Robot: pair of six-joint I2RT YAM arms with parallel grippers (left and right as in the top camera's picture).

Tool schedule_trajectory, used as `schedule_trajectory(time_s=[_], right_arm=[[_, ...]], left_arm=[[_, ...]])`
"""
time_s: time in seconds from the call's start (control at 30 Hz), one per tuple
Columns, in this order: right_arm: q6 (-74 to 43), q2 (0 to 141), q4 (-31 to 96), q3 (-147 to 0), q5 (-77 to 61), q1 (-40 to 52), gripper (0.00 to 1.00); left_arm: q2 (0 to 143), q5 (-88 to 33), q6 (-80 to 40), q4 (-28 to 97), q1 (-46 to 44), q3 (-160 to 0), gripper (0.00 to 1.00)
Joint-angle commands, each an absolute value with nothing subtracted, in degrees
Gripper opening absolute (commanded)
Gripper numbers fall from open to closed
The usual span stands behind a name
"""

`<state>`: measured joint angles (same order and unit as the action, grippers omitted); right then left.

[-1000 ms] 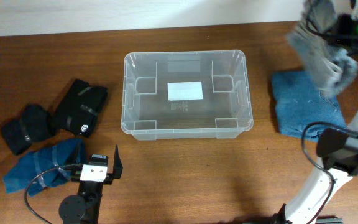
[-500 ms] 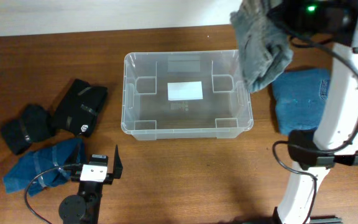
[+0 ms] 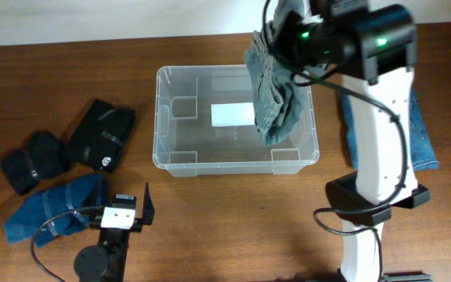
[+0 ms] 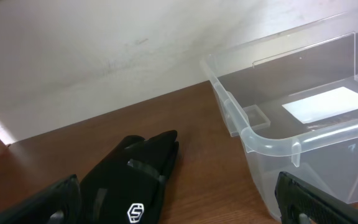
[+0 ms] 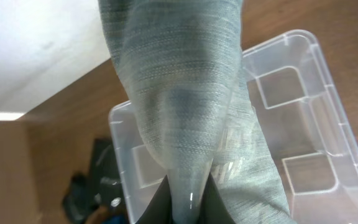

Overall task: Pack container
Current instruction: 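Lift the light-blue jeans with the right gripper and lower into the bin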

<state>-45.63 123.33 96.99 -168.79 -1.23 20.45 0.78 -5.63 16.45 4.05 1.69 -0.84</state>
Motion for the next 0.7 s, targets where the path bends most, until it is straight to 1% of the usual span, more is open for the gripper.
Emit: schedule_trajectory(time_s=[0.0,0.2,0.23,0.37,0.5,0.67], right_arm=[[-48.6,122.6,97.3,-167.0,8.5,23.6,0.04],[-50.9,122.6,96.9,-158.0,9.7,25.2,0.04],[-52.0,122.6,96.0,-154.3,9.7,25.4,0.04],[-52.2,122.6,92.3,-147.7,9.5,26.3,0.04],[-51.6,122.6,89.7,-144.5,9.1,28.3,0.04],[-50.2,122.6,87.8,-144.2,10.2,32.0,0.04]], left_arm=[[0.4,-6.3,15.9,4.1,2.0,-0.5,1.0],[0.4,-6.3,15.9,4.1,2.0,-0.5,0.99],[0.4,-6.3,15.9,4.1,2.0,-0.5,0.99],[0.4,-6.3,15.9,4.1,2.0,-0.5,0.99],[0.4,-6.3,15.9,4.1,2.0,-0.5,0.99],[0.4,-6.3,15.9,4.1,2.0,-0.5,0.99]])
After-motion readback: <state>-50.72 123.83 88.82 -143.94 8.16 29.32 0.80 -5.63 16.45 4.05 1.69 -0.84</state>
